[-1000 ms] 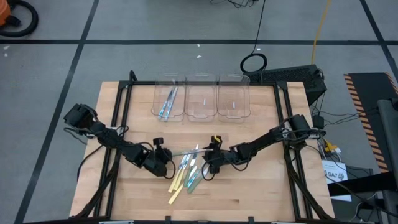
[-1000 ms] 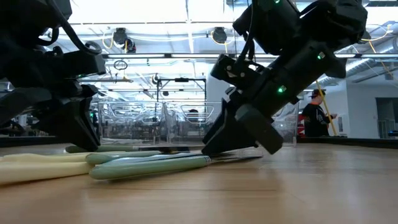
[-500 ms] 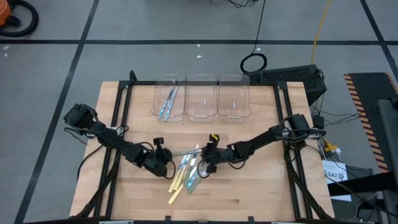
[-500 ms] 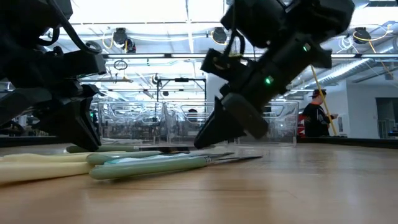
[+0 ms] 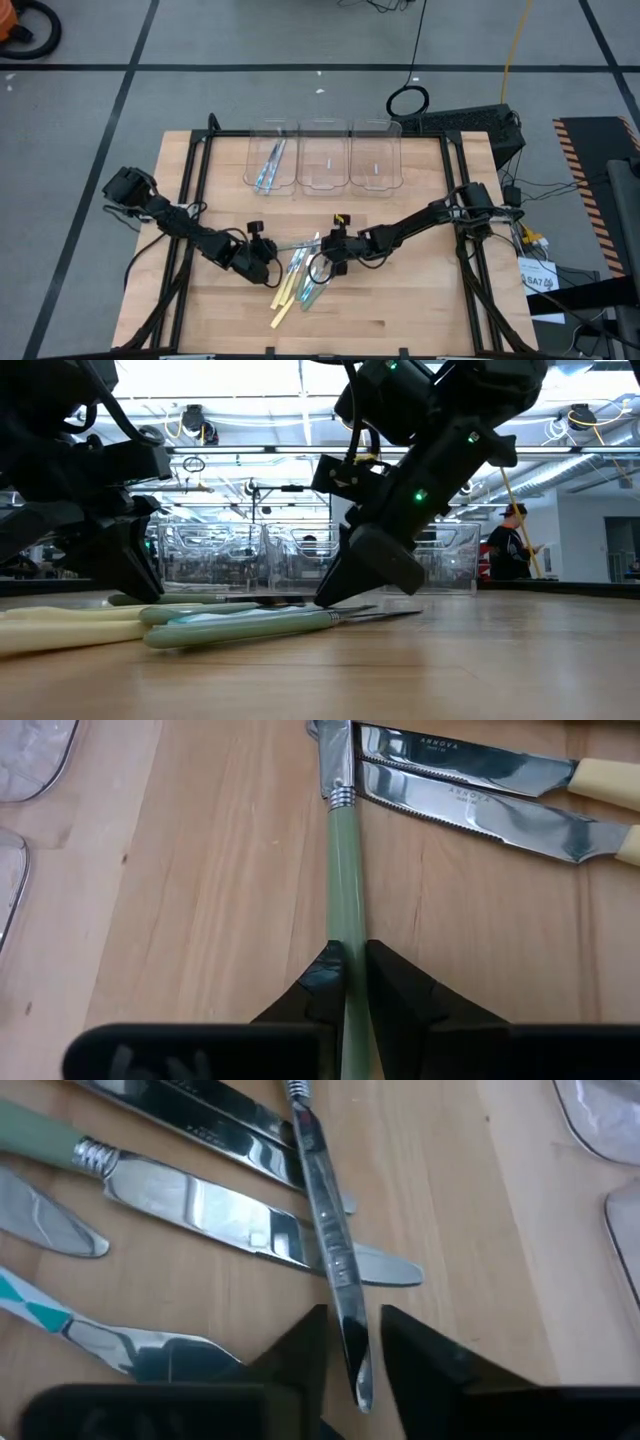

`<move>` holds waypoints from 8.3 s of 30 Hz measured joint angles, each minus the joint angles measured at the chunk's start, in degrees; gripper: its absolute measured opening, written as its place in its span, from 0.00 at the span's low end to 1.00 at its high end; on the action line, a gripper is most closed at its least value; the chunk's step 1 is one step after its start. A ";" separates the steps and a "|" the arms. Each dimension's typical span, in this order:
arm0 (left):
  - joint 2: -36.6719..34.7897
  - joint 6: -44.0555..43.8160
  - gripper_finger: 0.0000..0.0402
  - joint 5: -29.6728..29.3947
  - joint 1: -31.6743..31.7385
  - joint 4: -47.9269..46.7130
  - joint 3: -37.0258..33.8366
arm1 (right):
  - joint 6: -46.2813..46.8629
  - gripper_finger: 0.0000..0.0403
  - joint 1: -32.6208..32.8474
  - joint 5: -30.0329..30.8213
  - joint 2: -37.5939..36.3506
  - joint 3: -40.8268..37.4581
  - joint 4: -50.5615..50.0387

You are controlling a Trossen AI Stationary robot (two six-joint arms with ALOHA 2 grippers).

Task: Sort silverware by color (type)
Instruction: Put the green knife into the right transparent bin

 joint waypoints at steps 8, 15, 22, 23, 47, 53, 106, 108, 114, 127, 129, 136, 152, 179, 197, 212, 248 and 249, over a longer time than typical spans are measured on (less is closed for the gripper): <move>0.09 -0.75 0.09 -2.39 -0.02 0.18 0.01 | -4.23 0.04 0.09 1.11 0.15 0.00 -0.24; 0.58 -0.26 0.19 -4.82 -0.09 -6.63 5.67 | -5.24 0.01 0.87 0.35 -2.22 0.09 -1.92; 0.39 -4.84 0.36 -7.45 -0.77 -22.76 18.13 | -2.40 0.00 2.46 0.91 -9.08 0.11 -9.67; 0.37 -5.53 0.37 -7.63 -1.19 -24.52 19.82 | -1.76 0.00 2.80 0.88 -10.08 0.09 -11.23; 0.13 12.93 0.38 -12.41 -4.60 -28.33 43.07 | 13.26 0.00 14.73 8.49 -26.53 1.32 -30.73; 0.13 12.71 0.38 -12.41 -4.56 -27.67 43.87 | 14.97 0.00 16.27 9.90 -25.79 3.04 -35.43; 7.41 11.92 0.34 -10.16 0.33 -27.17 43.69 | 6.35 0.00 17.33 9.83 -25.81 3.06 -26.93; 7.57 12.67 0.29 -10.15 0.26 -27.32 43.69 | 6.37 0.00 17.33 9.82 -25.81 3.06 -26.93; 8.41 14.65 0.14 -10.34 0.22 -27.69 43.65 | 6.44 0.00 16.94 9.80 -25.83 3.06 -26.91; 8.39 14.47 0.08 -10.32 0.15 -27.64 43.80 | 5.43 0.02 17.41 9.96 -25.86 3.04 -26.91; 8.39 14.92 0.08 -10.33 -0.35 -27.75 44.45 | 5.63 0.04 17.97 10.39 -26.17 3.03 -26.99; 8.39 17.47 0.09 -11.07 -3.60 -27.95 48.01 | 9.56 0.14 19.99 14.00 -28.20 3.07 -29.54; 7.98 26.30 0.10 -14.56 -7.24 -20.30 49.62 | 10.46 0.17 23.74 14.43 -30.89 3.02 -34.55; 0.30 39.17 0.10 -7.93 -2.34 20.16 28.53 | 12.56 0.17 27.50 20.68 -45.30 -11.20 -26.16; 4.64 32.51 0.10 -1.66 8.35 63.32 12.33 | 1.71 0.17 21.99 24.80 -43.25 -17.47 5.76; 7.02 38.26 0.10 -15.87 7.43 66.45 12.22 | -4.21 0.17 14.41 19.98 -28.95 -20.19 44.96; 6.99 46.67 0.10 -35.76 4.92 57.72 12.31 | 9.42 0.34 8.20 19.92 -26.25 -20.15 48.83; 6.99 46.72 0.10 -35.78 4.76 57.45 12.31 | 9.45 0.34 8.20 20.16 -26.17 -20.15 48.85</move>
